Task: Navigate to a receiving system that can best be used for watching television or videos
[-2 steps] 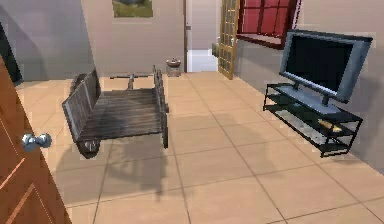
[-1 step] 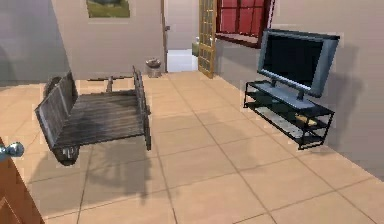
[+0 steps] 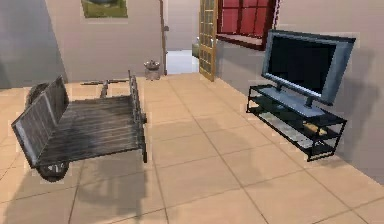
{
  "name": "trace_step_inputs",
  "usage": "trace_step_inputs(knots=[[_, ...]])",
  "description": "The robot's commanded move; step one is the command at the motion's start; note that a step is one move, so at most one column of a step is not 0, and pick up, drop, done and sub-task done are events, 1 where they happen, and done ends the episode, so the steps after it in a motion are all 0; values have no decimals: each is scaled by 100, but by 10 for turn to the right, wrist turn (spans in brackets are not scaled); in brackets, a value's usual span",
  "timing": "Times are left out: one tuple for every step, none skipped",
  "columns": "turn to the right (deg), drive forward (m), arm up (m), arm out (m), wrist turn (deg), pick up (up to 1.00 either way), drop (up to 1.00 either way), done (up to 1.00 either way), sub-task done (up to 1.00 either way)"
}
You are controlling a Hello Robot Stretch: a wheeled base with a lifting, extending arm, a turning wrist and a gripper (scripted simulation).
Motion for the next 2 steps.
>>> trace_step_inputs(knots=[[360, 0, 0, 0, 0, 0, 0, 0, 0], [0, 50, 0, 0, 0, 0, 0, 0, 0]])
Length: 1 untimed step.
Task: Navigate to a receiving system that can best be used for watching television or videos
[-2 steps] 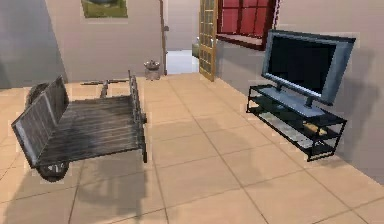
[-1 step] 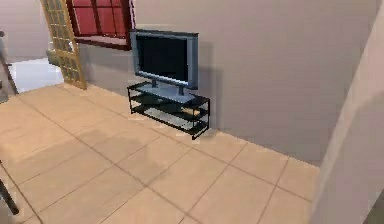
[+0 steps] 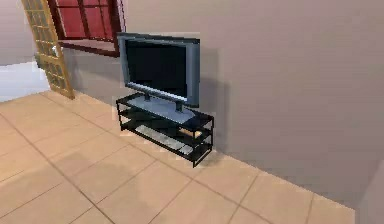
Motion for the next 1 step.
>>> trace_step_inputs(knots=[[150, 0, 0, 0, 0, 0, 0, 0, 0]])
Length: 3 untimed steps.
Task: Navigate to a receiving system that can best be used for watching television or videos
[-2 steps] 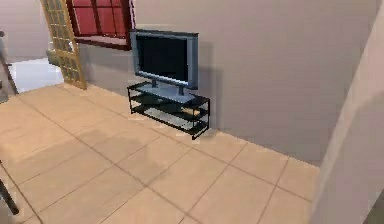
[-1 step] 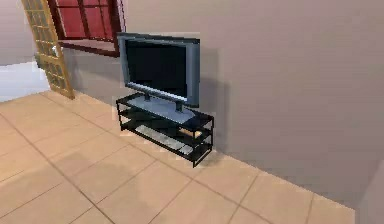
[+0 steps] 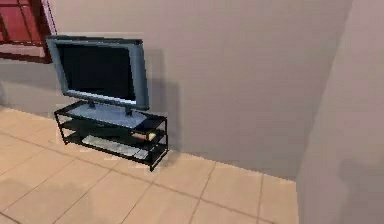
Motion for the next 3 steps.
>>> trace_step_inputs(knots=[[0, 100, 0, 0, 0, 0, 0, 0, 0], [-420, 0, 0, 0, 0, 0, 0, 0, 0], [0, 0, 0, 0, 0, 0, 0, 100, 0]])
